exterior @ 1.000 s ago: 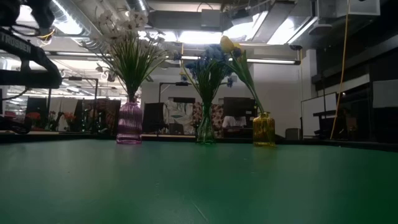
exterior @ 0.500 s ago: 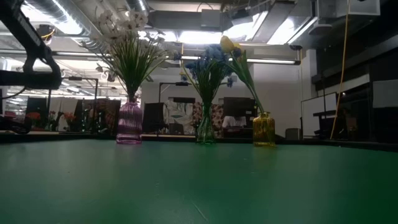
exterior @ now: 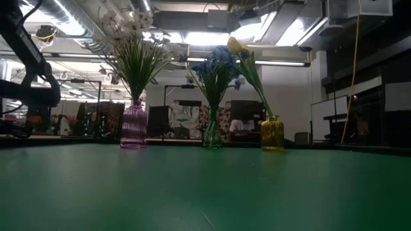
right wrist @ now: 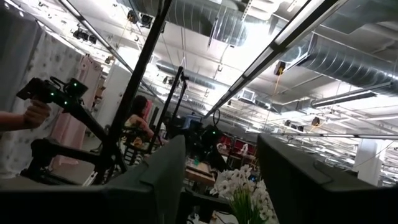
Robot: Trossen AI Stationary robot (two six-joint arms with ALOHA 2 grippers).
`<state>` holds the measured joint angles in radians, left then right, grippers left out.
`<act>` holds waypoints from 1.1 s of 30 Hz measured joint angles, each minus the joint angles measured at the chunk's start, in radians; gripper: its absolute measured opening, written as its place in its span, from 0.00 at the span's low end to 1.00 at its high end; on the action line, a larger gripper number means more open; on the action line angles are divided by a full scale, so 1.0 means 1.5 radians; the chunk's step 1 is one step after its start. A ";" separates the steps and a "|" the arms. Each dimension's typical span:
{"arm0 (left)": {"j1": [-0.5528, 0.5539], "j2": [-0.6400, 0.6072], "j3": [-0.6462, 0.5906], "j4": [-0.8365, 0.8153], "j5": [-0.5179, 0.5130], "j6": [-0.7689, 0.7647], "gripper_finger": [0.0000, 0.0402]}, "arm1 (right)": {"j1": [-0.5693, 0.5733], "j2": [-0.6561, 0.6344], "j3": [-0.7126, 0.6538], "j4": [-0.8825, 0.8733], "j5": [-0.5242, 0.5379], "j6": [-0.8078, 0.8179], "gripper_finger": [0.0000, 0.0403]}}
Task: Sort flowers into vase by color
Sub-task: Return to Home Position
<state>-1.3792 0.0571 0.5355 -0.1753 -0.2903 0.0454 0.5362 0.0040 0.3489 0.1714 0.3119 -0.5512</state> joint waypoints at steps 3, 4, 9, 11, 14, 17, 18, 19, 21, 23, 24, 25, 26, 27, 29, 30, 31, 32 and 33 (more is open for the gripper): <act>0.000 0.000 -0.003 -0.047 0.027 -0.034 0.45 | 0.000 0.000 0.000 -0.007 -0.002 -0.001 0.49; 0.000 -0.001 -0.002 -0.053 0.033 -0.054 0.45 | 0.000 0.000 0.000 -0.009 -0.002 -0.001 0.49; 0.007 -0.001 -0.017 -0.042 0.031 -0.088 0.45 | 0.000 0.000 0.000 -0.015 -0.005 -0.005 0.49; 0.010 -0.003 -0.024 -0.048 0.043 -0.057 0.45 | 0.000 0.000 0.000 -0.024 0.007 -0.005 0.49; 0.009 -0.011 -0.024 -0.056 0.143 -0.021 0.45 | 0.000 0.000 0.000 -0.027 0.039 -0.004 0.49; 0.009 -0.022 -0.023 -0.042 0.276 0.026 0.45 | 0.000 0.000 -0.001 -0.027 0.031 -0.004 0.49; 0.009 -0.025 -0.023 -0.047 0.299 0.032 0.45 | 0.000 0.000 -0.004 -0.022 0.022 -0.004 0.49; 0.010 -0.026 -0.026 -0.050 0.300 0.032 0.45 | 0.000 0.000 -0.011 -0.020 0.016 -0.003 0.49; 0.010 -0.026 -0.034 -0.047 0.273 0.022 0.45 | 0.000 0.000 -0.029 -0.012 0.012 -0.003 0.49; 0.010 -0.026 -0.045 -0.043 0.237 0.006 0.45 | 0.000 0.000 -0.049 0.008 0.015 -0.003 0.49; 0.010 -0.027 -0.052 -0.041 0.223 -0.001 0.45 | 0.000 0.000 -0.059 0.021 0.021 -0.003 0.49; 0.010 -0.028 -0.061 -0.032 0.217 -0.004 0.45 | 0.000 0.000 -0.069 0.033 0.025 -0.003 0.49; 0.010 -0.030 -0.070 -0.019 0.218 -0.001 0.45 | 0.000 0.000 -0.078 0.042 0.026 -0.003 0.49; 0.010 -0.031 -0.078 -0.005 0.221 0.005 0.45 | 0.000 0.000 -0.085 0.049 0.028 -0.002 0.49; 0.010 -0.035 -0.097 0.017 0.224 0.003 0.45 | 0.000 0.000 -0.099 0.069 0.028 -0.003 0.49; 0.010 -0.035 -0.108 0.026 0.223 0.000 0.45 | 0.000 0.000 -0.107 0.082 0.025 -0.002 0.49; 0.011 -0.034 -0.117 0.033 0.223 -0.001 0.45 | 0.000 0.000 -0.116 0.093 0.021 -0.002 0.49; 0.010 -0.034 -0.124 0.041 0.223 -0.002 0.45 | 0.000 0.000 -0.124 0.102 0.014 -0.002 0.49; 0.010 -0.035 -0.130 0.053 0.224 -0.002 0.45 | 0.000 0.000 -0.132 0.111 0.008 -0.002 0.49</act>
<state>-1.3636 0.0052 0.3403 -0.0958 0.0449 0.0425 0.5362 0.0036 0.1508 0.3386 0.3237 -0.5549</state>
